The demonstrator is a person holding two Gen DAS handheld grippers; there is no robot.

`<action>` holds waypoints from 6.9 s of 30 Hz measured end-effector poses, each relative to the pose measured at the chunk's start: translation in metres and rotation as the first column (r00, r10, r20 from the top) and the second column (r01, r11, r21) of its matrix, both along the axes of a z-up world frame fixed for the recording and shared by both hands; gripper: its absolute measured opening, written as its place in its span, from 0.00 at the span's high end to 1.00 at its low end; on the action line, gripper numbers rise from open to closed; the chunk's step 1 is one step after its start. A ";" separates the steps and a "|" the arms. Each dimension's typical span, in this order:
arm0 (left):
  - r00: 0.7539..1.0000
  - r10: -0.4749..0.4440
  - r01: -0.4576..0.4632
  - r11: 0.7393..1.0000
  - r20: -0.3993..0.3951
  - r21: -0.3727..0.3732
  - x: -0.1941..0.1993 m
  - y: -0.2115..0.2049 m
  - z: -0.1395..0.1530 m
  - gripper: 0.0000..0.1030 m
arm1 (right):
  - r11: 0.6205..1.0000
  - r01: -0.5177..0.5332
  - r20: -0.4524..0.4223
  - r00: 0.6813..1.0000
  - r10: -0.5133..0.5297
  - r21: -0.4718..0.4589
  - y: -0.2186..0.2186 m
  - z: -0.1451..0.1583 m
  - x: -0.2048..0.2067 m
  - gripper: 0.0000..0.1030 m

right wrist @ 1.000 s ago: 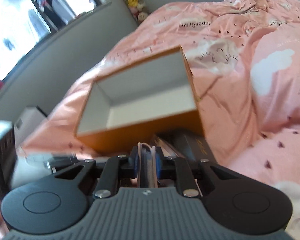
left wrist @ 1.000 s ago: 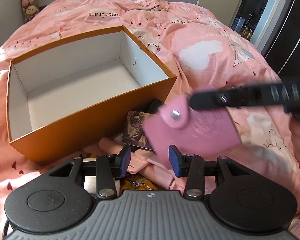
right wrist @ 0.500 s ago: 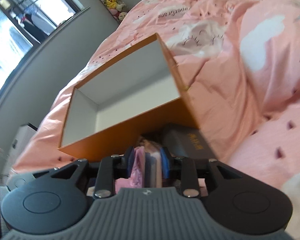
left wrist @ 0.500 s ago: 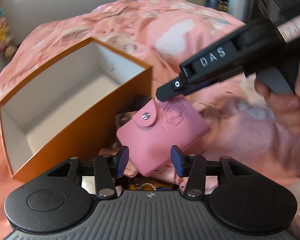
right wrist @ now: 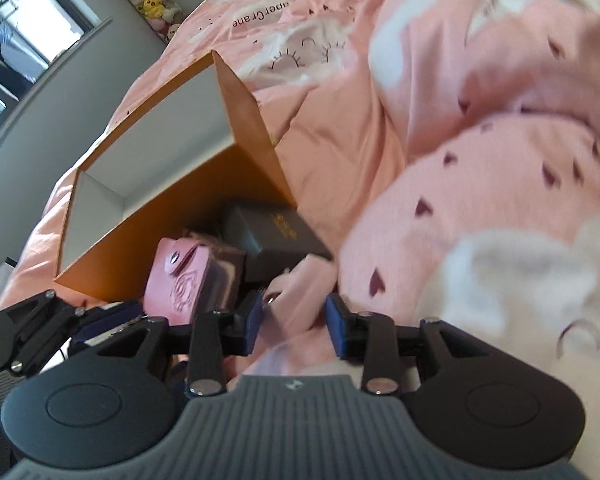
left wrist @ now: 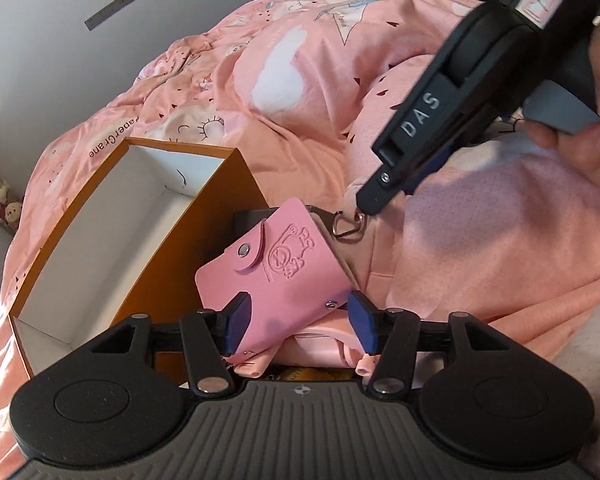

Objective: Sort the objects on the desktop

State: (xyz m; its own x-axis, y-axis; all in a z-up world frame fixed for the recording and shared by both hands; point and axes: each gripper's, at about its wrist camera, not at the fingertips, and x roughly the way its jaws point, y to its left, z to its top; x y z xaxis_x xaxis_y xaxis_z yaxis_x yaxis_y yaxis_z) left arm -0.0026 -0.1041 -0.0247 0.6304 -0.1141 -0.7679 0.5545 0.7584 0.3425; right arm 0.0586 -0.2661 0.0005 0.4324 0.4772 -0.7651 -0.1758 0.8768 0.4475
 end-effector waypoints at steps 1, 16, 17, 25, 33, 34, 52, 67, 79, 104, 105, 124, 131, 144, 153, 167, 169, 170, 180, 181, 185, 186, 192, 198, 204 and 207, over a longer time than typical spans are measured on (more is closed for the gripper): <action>1.000 -0.002 0.002 1.000 0.000 0.013 0.002 0.000 -0.001 0.36 | 1.000 0.003 -0.006 1.000 -0.003 0.005 0.001 -0.001 -0.001 0.63; 0.991 -0.122 0.111 0.980 0.055 0.166 0.006 -0.015 -0.017 0.32 | 0.994 -0.024 0.058 0.998 0.030 -0.108 0.043 -0.010 -0.019 0.65; 0.990 -0.126 0.115 0.979 0.058 0.168 0.006 -0.016 -0.018 0.32 | 0.995 -0.019 0.062 0.998 0.025 -0.095 0.040 -0.008 -0.020 0.66; 0.994 -0.090 0.078 0.984 0.067 0.161 0.008 -0.010 -0.016 0.32 | 0.997 0.004 0.142 0.990 0.008 -0.080 0.031 0.019 -0.025 0.71; 0.991 -0.098 0.084 0.986 0.093 0.141 -0.001 0.009 -0.001 0.32 | 0.995 0.013 0.182 0.983 0.005 -0.100 0.022 0.042 -0.012 0.71; 0.989 -0.108 0.093 0.984 0.096 0.152 -0.002 0.011 -0.001 0.32 | 0.994 0.011 0.174 0.985 0.008 -0.107 0.022 0.039 -0.009 0.71; 0.925 -0.378 0.324 0.834 0.033 0.447 0.009 0.014 -0.043 0.32 | 0.988 -0.022 0.123 0.992 0.040 -0.151 0.033 0.017 -0.025 0.53; 0.935 -0.353 0.304 0.854 0.041 0.423 0.018 0.003 -0.067 0.52 | 0.981 -0.014 0.150 0.988 0.044 -0.192 0.041 0.010 -0.032 0.59; 0.954 -0.282 0.246 0.930 0.103 0.272 0.030 0.011 -0.024 0.79 | 0.995 -0.048 0.184 0.981 0.064 -0.091 0.029 0.043 -0.024 0.72; 0.959 -0.232 0.156 0.911 0.163 0.381 0.039 0.011 -0.053 0.74 | 0.996 -0.027 0.048 0.998 0.032 -0.088 0.035 0.011 -0.010 0.51; 0.964 -0.216 0.148 0.922 0.156 0.358 0.039 0.013 -0.050 0.75 | 0.995 -0.031 0.032 0.999 0.034 -0.093 0.037 0.007 -0.011 0.51; 0.986 0.125 -0.147 0.963 -0.108 -0.225 0.057 0.088 0.048 0.80 | 0.982 -0.152 0.270 0.947 0.177 -0.111 0.083 0.055 -0.025 0.77; 0.965 0.205 -0.255 0.880 -0.163 -0.402 0.066 0.125 0.083 0.80 | 0.969 -0.197 0.401 0.884 0.241 -0.148 0.109 0.080 -0.034 0.79; 0.908 0.386 -0.413 0.756 -0.164 -0.507 0.101 0.182 0.104 0.80 | 0.939 -0.218 0.552 0.765 0.333 -0.264 0.153 0.093 -0.011 0.80; 0.813 0.493 -0.576 0.606 -0.310 -0.548 0.142 0.233 0.067 0.80 | 0.915 -0.389 0.442 0.806 0.394 -0.107 0.157 0.088 0.072 0.80; 0.711 0.467 -0.681 0.643 -0.526 -0.350 0.174 0.240 -0.002 0.80 | 0.842 -0.533 0.185 0.822 0.538 -0.080 0.206 0.028 0.113 0.79; 0.703 0.467 -0.684 0.652 -0.536 -0.328 0.177 0.238 -0.006 0.80 | 0.846 -0.531 0.151 0.833 0.532 -0.052 0.206 0.020 0.117 0.79; 0.700 0.465 -0.684 0.656 -0.542 -0.320 0.179 0.237 -0.008 0.80 | 0.849 -0.526 0.137 0.839 0.527 -0.043 0.205 0.016 0.119 0.79; 0.677 0.497 -0.696 0.673 -0.543 -0.250 0.186 0.236 -0.010 0.76 | 0.855 -0.518 0.072 0.853 0.517 -0.014 0.213 -0.001 0.125 0.79; 0.675 0.499 -0.696 0.675 -0.543 -0.245 0.185 0.237 -0.010 0.76 | 0.854 -0.520 0.068 0.852 0.519 -0.017 0.215 -0.003 0.125 0.79; 0.708 0.525 -0.673 0.704 -0.472 -0.226 0.178 0.232 -0.008 0.71 | 0.855 -0.518 0.057 0.854 0.518 -0.014 0.220 -0.005 0.125 0.79; 0.717 0.525 -0.665 0.713 -0.459 -0.222 0.176 0.230 -0.006 0.70 | 0.855 -0.518 0.056 0.853 0.518 -0.017 0.221 -0.005 0.126 0.79; 0.760 0.544 -0.642 0.715 -0.356 -0.278 0.158 0.232 0.021 0.63 | 0.858 -0.514 0.045 0.857 0.514 -0.014 0.226 -0.006 0.126 0.78; 0.756 0.608 -0.653 0.675 -0.242 -0.343 0.135 0.245 0.046 0.63 | 0.861 -0.508 0.049 0.860 0.508 -0.023 0.243 -0.002 0.118 0.78; 0.712 0.660 -0.697 0.618 -0.240 -0.365 0.126 0.262 0.048 0.63 | 0.865 -0.502 0.003 0.865 0.502 -0.010 0.267 -0.011 0.125 0.78; 0.699 0.671 -0.709 0.603 -0.248 -0.364 0.123 0.268 0.045 0.63 | 0.843 -0.537 0.000 0.843 0.537 0.039 0.273 -0.016 0.127 0.78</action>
